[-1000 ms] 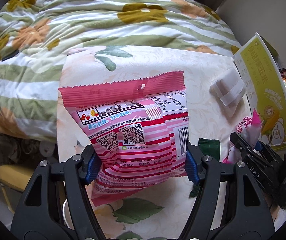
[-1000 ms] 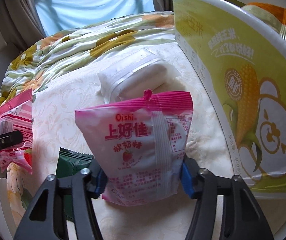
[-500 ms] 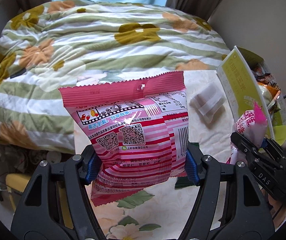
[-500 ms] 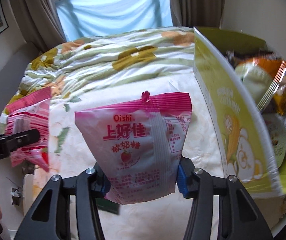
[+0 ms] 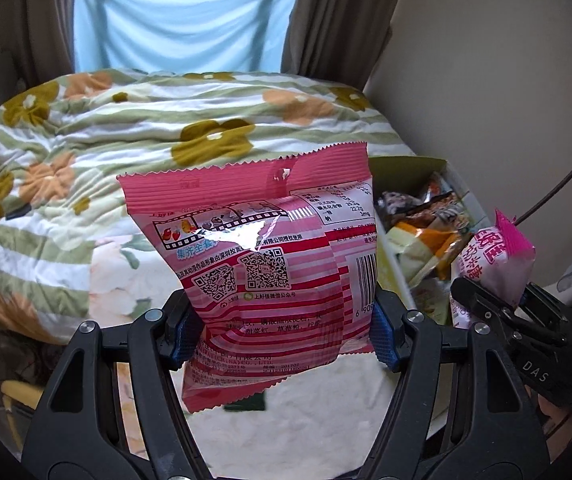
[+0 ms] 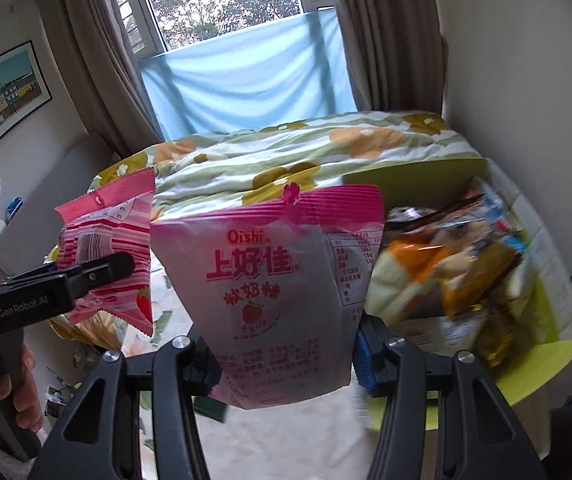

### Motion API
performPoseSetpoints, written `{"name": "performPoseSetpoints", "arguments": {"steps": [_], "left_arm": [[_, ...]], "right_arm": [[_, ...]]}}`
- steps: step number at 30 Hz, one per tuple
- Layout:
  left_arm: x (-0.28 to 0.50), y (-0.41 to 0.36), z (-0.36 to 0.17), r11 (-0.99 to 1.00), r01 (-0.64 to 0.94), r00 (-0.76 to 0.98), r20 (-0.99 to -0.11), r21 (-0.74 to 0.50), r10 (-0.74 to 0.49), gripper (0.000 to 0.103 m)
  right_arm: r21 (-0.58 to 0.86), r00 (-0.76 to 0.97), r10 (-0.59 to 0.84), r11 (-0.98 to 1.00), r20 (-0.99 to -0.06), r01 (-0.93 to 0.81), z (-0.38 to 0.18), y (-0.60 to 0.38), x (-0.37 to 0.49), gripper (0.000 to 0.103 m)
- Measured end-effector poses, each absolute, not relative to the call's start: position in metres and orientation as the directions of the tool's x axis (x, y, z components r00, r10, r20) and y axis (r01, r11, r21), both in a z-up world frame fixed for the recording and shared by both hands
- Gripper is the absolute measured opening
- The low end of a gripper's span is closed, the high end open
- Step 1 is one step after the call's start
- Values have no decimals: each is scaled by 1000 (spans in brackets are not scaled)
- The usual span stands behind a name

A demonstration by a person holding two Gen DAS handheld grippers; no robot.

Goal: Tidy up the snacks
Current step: 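Carry both pink bags into the yellow box and open both tools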

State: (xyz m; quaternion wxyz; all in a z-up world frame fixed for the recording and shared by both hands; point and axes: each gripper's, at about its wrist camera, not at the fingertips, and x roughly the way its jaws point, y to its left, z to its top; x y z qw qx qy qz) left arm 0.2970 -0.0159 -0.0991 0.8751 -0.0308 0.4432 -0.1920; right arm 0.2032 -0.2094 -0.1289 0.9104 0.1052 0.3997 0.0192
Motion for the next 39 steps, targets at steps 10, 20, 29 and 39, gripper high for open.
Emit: {"name": "performPoseSetpoints", "arguments": {"steps": [10,20,29,39], "left_arm": [[271,-171,-105,894,381,506,-755,-237,-416,66],[263,-269,-145,900,359,472,-785,-245,-402,77],[250,-249,-157,935,277,477,-813,-224,-336,101],[230,-192,-151,953,205,508,-808,-224,-299,101]], "right_arm": [[185,692,69,978,-719,94,-114,-332,170,48],[190,660,89,978,-746,84,-127,-408,165,48],[246,633,146,967,-760,73,-143,-414,167,48],[249,633,163,967,-757,48,-142,-406,171,48]]}}
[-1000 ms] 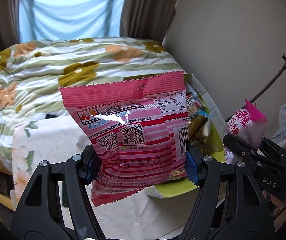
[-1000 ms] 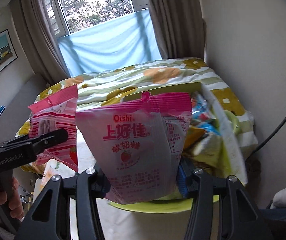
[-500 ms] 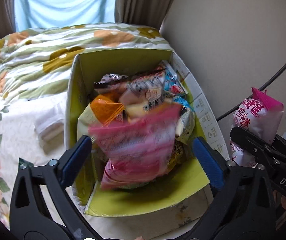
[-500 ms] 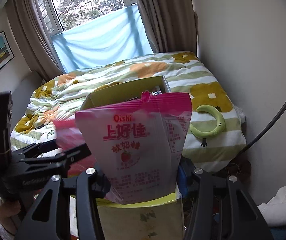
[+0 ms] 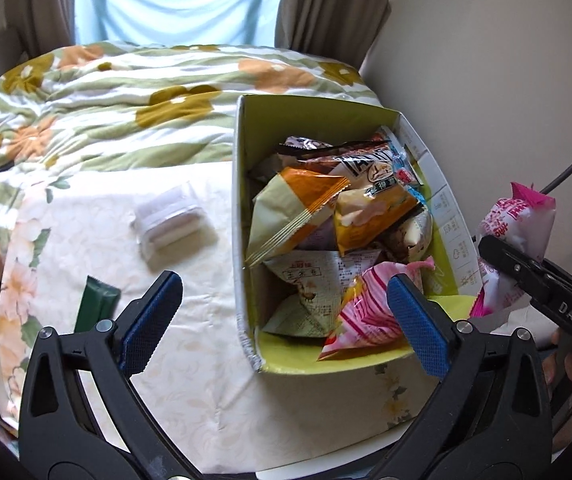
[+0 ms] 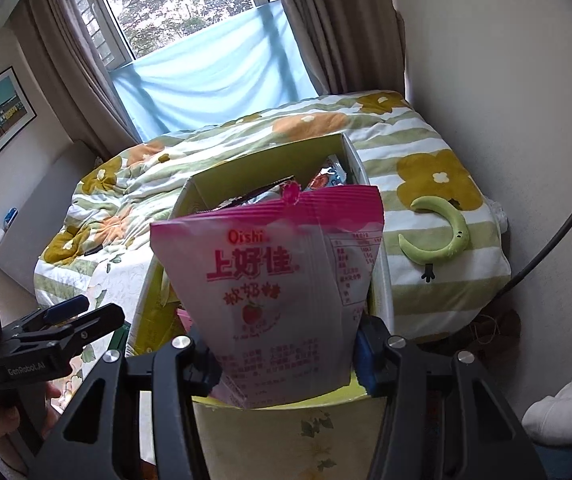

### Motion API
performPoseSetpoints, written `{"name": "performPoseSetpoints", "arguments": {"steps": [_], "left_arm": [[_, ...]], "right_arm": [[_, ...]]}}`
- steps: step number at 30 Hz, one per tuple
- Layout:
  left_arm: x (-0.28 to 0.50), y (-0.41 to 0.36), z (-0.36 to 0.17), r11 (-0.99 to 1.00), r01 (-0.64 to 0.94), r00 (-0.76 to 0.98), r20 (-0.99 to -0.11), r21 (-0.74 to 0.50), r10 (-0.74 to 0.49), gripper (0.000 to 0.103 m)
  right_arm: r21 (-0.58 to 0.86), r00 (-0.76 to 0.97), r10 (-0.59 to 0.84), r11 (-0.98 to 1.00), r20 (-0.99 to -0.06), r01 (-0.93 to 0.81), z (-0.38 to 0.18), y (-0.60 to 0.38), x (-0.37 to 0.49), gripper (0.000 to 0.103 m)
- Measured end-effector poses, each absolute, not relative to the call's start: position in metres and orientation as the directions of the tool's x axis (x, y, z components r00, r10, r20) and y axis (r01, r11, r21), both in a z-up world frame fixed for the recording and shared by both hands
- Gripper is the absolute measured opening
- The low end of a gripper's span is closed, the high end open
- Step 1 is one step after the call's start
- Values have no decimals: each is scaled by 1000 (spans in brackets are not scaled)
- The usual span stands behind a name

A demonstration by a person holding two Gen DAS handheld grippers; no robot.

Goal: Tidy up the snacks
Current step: 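Carry both pink bags into the yellow box and open both tools, then move both tools back over the green bar and white packet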

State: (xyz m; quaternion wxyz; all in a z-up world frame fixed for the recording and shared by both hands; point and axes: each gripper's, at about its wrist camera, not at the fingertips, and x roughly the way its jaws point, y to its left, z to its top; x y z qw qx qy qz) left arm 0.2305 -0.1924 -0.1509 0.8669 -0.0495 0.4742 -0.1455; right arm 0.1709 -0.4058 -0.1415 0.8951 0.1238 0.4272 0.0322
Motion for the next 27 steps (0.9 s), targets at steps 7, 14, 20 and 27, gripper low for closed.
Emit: {"name": "performPoseSetpoints", "arguments": {"steps": [7,14,20,27], "left_arm": [[218,-178,-137,968,176,556,-793,-180,-248,101],[203,-171,-146,979,130,556,-806,-157,-203,101],[188,-166,-148,978,103,565,-799,-182,-208,101],[171,-156,-134,984,81,595,-784,-161,-177,101]], "right_arm": [[198,577,128,978,-807,59,-154,-405,192,62],[171,585,103,983,-804,61,-165,-413,180,102],[165,604,120,986,-787,19,-162,-415,165,102],[165,632,143,986,-761,-24,-146,-405,156,102]]}}
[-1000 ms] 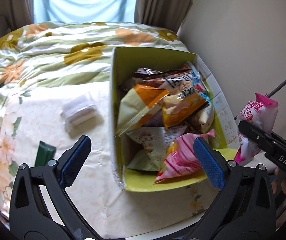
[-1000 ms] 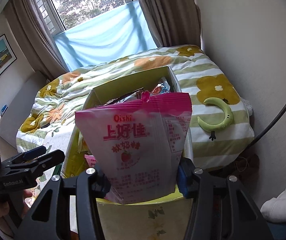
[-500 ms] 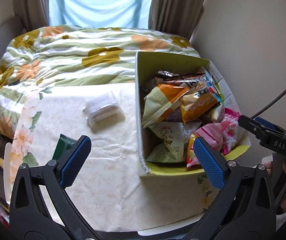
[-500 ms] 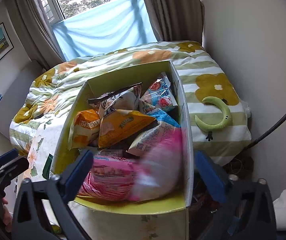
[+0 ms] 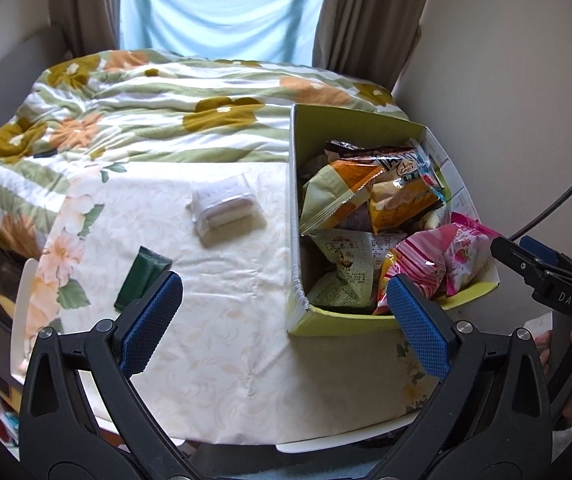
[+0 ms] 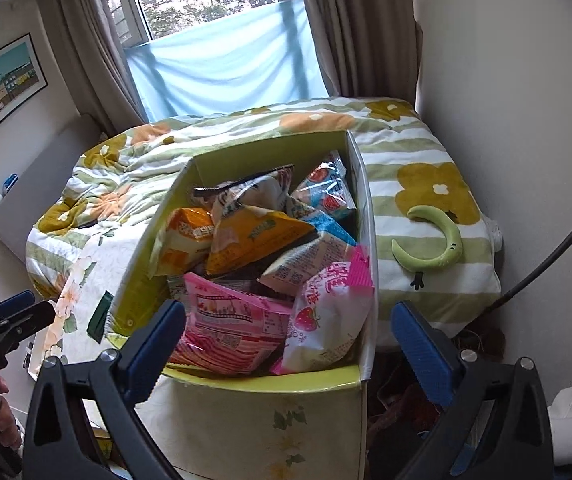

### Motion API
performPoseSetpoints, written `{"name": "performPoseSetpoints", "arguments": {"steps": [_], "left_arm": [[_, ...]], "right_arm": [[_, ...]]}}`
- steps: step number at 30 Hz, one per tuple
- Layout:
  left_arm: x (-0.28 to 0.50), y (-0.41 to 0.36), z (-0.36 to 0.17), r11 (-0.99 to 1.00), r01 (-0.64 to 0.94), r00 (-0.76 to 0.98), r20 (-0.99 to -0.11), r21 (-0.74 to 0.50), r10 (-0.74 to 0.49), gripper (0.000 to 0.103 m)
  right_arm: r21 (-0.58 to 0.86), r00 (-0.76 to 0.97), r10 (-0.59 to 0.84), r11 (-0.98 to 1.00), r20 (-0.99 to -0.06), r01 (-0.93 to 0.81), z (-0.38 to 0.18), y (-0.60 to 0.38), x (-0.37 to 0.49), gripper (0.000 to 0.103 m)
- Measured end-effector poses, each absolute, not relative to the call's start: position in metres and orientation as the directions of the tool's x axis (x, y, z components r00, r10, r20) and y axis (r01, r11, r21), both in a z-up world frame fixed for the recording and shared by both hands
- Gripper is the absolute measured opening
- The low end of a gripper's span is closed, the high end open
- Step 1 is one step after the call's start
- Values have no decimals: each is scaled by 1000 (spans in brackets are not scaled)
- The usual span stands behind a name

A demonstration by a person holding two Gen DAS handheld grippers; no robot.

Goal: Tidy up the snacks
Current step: 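Move both tools back over the green bar and white packet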

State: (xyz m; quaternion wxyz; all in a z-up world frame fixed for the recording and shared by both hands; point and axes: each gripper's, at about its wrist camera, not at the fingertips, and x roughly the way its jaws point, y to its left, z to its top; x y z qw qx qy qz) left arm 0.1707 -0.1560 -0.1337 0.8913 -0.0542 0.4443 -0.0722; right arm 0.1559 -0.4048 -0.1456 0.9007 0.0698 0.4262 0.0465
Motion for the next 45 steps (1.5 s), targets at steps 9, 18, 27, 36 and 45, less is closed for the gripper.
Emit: {"name": "performPoseSetpoints", "arguments": {"steps": [9,18,27,36,45], "left_arm": [[148,-116,-132,994,-13,592,-802,-112,-83,101],[147,-57,-152,992,-82,554,-832,-91,-31,101],[181,-20,-183,997,-31,492,-869,-76,-50,101],[232,1,-240,992,71,405,-906,-103,-123,101],[264,-5,-301,977,193,300,-943,-86,-142,88]], "right_arm": [[183,640,245,969,-728,-163,-121,-362,153,102],[163,622,336,934,-707,-319,-113,-284,171,102],[156,558,367,908,-744,-389,-134,-208,209,102],[57,453,274,898,-848,-436,-187,-142,281,102],[-67,325,117,862,-938,-503,-247,-108,346,102]]}}
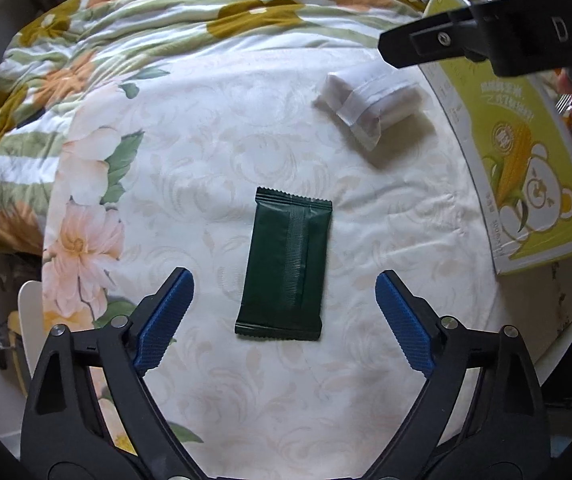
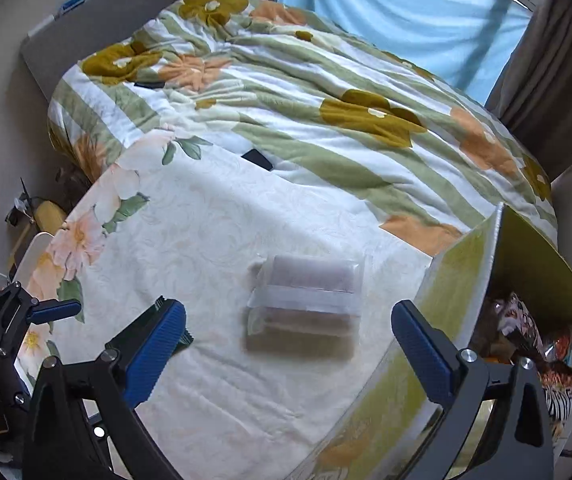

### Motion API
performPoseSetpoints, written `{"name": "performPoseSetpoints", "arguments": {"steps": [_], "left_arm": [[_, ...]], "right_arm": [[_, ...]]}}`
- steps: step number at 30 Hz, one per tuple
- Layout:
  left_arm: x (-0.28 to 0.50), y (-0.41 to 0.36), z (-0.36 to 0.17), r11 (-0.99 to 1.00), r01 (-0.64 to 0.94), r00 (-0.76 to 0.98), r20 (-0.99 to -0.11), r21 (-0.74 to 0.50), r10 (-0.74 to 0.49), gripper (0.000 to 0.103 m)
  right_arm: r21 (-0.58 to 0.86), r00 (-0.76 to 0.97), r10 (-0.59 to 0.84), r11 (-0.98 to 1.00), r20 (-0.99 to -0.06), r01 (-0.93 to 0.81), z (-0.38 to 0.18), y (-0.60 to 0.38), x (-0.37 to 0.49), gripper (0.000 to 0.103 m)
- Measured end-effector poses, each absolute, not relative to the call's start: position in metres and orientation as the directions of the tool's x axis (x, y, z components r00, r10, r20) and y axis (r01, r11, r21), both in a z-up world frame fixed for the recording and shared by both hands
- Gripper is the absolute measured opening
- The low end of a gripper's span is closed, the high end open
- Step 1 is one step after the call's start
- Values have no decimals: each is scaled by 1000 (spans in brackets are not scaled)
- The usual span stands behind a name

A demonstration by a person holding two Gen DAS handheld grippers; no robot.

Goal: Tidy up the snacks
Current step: 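Move both tools back over the green bar and white packet, then grasp the dark green bar with the left tool while the right tool grasps the white packet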

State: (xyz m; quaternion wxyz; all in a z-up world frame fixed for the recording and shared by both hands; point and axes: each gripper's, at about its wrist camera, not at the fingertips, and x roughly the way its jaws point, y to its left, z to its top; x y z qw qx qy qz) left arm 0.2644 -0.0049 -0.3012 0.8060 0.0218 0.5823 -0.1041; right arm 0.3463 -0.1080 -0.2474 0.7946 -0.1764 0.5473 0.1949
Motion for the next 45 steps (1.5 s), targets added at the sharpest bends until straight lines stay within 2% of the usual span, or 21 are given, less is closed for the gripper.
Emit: {"name": "performPoseSetpoints", "arguments": {"steps": [2,4,13,15,17,20,22,37,41,43,45], "left_arm": [[268,-7,-315,976,201,270,-953,-83,-137,80],[270,-8,-326,974,210,250,-958,-86,-139,78],[281,-19,-330,962,273,274,-957,-13,-90,74],[281,-19,-329,959,285,276,-957,-12,-94,67],[282,-20,-328,953,303,278,-955,-11,-99,56],[284,-19,-327,950,313,273,-956,-14,-104,45],[287,-15,-327,952,304,267,-957,-27,-112,42],[336,42,-326,984,147,263,-955,-103,-139,41],[343,47,-325,984,134,264,-953,-113,-146,41],[345,49,-326,984,132,263,-953,-120,-151,41],[344,50,-327,983,131,262,-952,-129,-159,41]], "right_arm": [[-91,307,83,853,-948,-513,-258,-104,353,102],[-106,286,56,847,-957,-520,-267,-101,359,102],[-108,157,-33,859,-987,-500,-302,-96,387,102],[-106,131,-47,864,-990,-493,-310,-96,393,102],[-87,98,-46,875,-994,-476,-318,-99,397,102],[-60,55,-40,896,-998,-440,-325,-103,401,102],[-43,36,-31,904,-999,-425,-328,-104,403,101],[-90,22,-88,917,-996,-389,-342,-99,407,99],[-68,20,-65,932,-998,-357,-344,-103,408,98],[-24,4,-24,949,-1000,-315,-344,-109,409,93],[-14,19,-9,955,-1000,-296,-341,-111,410,80]]}}
